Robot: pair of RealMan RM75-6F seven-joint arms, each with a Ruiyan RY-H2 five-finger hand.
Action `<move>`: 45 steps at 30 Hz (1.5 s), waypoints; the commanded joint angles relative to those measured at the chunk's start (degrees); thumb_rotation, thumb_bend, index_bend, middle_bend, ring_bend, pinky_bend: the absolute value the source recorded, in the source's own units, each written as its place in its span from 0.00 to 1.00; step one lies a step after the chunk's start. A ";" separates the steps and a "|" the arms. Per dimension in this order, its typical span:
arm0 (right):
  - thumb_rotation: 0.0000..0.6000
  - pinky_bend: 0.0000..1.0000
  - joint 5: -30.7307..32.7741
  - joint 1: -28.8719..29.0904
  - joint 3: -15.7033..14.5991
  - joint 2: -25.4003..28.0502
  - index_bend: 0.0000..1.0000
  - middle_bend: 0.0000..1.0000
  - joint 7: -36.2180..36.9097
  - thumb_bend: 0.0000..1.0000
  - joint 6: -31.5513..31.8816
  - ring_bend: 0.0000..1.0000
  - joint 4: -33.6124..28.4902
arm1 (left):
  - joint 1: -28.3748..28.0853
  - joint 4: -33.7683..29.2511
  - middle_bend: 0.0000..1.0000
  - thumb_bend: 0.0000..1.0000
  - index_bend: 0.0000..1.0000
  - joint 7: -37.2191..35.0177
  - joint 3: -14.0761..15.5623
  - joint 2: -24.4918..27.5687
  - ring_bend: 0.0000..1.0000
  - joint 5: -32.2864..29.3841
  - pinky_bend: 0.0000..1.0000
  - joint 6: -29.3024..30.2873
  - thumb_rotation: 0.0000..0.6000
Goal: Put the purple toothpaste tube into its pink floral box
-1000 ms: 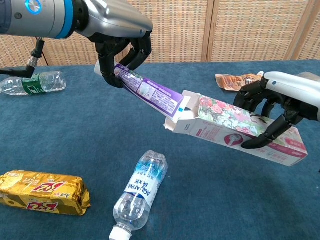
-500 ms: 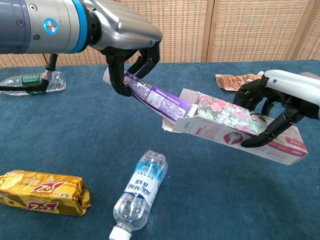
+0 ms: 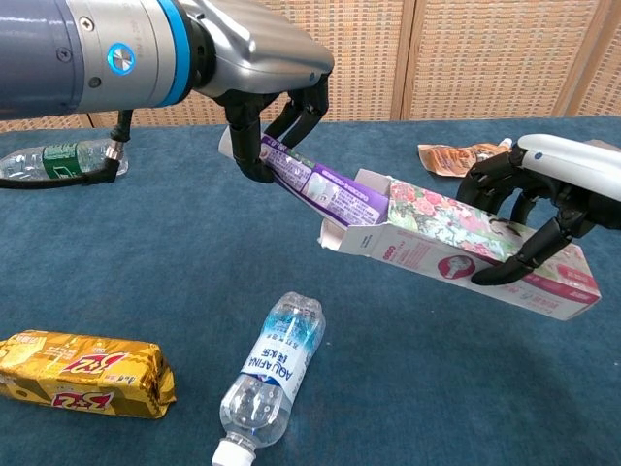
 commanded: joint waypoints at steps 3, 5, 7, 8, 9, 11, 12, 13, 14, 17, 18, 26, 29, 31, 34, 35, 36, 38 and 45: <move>1.00 0.46 0.10 -0.04 0.00 0.10 0.62 0.57 0.14 0.01 -0.03 0.39 0.03 | 0.50 0.21 0.75 0.37 0.86 0.22 -0.36 -0.69 0.67 1.09 0.64 1.44 1.00; 1.00 0.46 0.13 -0.05 0.00 0.05 0.62 0.57 0.25 0.01 -0.05 0.39 0.05 | 0.75 0.26 0.75 0.37 0.86 0.14 -0.48 -0.94 0.68 1.41 0.65 1.69 1.00; 1.00 0.46 0.12 -0.05 -0.04 0.01 0.62 0.57 0.25 0.01 -0.07 0.39 0.08 | 0.91 0.31 0.75 0.37 0.86 0.14 -0.53 -1.16 0.68 1.61 0.65 1.85 1.00; 1.00 0.46 0.13 -0.05 -0.05 -0.03 0.62 0.57 0.28 0.01 -0.08 0.39 0.11 | 1.01 0.36 0.75 0.38 0.86 0.11 -0.61 -1.37 0.68 1.76 0.65 1.96 1.00; 1.00 0.46 0.16 -0.04 -0.05 -0.05 0.62 0.57 0.29 0.01 -0.11 0.39 0.13 | 1.08 0.36 0.75 0.38 0.86 0.09 -0.65 -1.50 0.68 1.83 0.65 1.99 1.00; 1.00 0.46 0.21 -0.02 -0.06 -0.09 0.62 0.57 0.28 0.01 -0.15 0.39 0.18 | 1.29 0.31 0.75 0.38 0.86 0.04 -0.85 -1.86 0.68 1.93 0.65 2.07 1.00; 1.00 0.46 0.22 -0.02 -0.03 -0.11 0.62 0.57 0.31 0.01 -0.13 0.39 0.19 | 1.35 0.28 0.75 0.38 0.86 0.10 -0.92 -1.97 0.68 1.94 0.65 2.06 1.00; 1.00 0.46 0.22 -0.03 -0.01 -0.12 0.62 0.57 0.35 0.01 -0.10 0.39 0.17 | 1.42 0.21 0.75 0.38 0.86 0.12 -1.00 -2.09 0.68 1.86 0.65 2.07 1.00; 1.00 0.46 0.23 -0.03 0.02 -0.13 0.62 0.57 0.39 0.01 -0.10 0.39 0.16 | 1.48 0.16 0.75 0.38 0.86 0.14 -1.13 -2.24 0.68 1.75 0.66 2.12 1.00; 1.00 0.46 0.30 0.02 0.08 -0.19 0.62 0.57 0.44 0.01 -0.15 0.39 0.19 | 1.60 0.13 0.75 0.38 0.86 0.29 -1.36 -2.87 0.69 1.88 0.66 2.30 1.00; 1.00 0.46 0.33 0.03 0.11 -0.21 0.62 0.57 0.48 0.01 -0.16 0.39 0.19 | 1.63 0.17 0.75 0.38 0.86 0.34 -1.38 -3.04 0.69 1.99 0.66 2.35 1.00; 1.00 0.47 0.72 0.05 0.50 -0.19 0.62 0.57 0.94 0.01 -0.12 0.39 -0.11 | 2.19 1.01 0.76 0.38 0.87 0.60 -1.74 -5.31 0.69 4.73 0.66 3.90 1.00; 1.00 0.47 1.18 -0.01 0.84 -0.06 0.62 0.57 1.70 0.01 -0.23 0.39 -0.58 | 2.48 1.51 0.76 0.38 0.87 0.73 -1.41 -6.18 0.69 6.08 0.66 4.14 1.00; 1.00 0.47 1.56 -0.05 1.17 0.17 0.62 0.57 2.47 0.01 -0.41 0.39 -1.01 | 2.66 2.07 0.76 0.38 0.87 0.95 -1.12 -6.71 0.69 7.21 0.66 4.28 1.00; 1.00 0.47 1.95 -0.11 1.51 0.48 0.62 0.57 3.23 0.01 -0.53 0.39 -1.40 | 2.98 2.74 0.76 0.38 0.87 0.84 -0.76 -7.40 0.69 9.15 0.66 4.20 1.00; 1.00 0.47 2.09 -0.13 1.61 0.59 0.62 0.57 3.49 0.01 -0.59 0.39 -1.48 | 3.13 3.04 0.76 0.38 0.87 0.75 -0.60 -7.62 0.69 10.01 0.66 4.17 1.00; 1.00 0.47 2.19 -0.13 1.67 0.69 0.62 0.57 3.69 0.01 -0.68 0.39 -1.53 | 3.28 3.34 0.76 0.38 0.87 0.67 -0.46 -7.87 0.69 10.81 0.66 4.17 1.00; 1.00 0.47 2.17 -0.12 1.70 0.83 0.62 0.57 3.91 0.01 -0.74 0.39 -1.59 | 3.58 4.07 0.76 0.38 0.87 0.51 -0.16 -8.44 0.69 12.72 0.66 4.18 1.00; 1.00 0.47 1.61 0.00 2.01 1.04 0.62 0.57 4.33 0.01 -0.49 0.39 -2.19 | 4.75 6.72 0.73 0.38 0.87 -0.55 -0.12 -10.79 0.67 17.59 0.66 3.89 1.00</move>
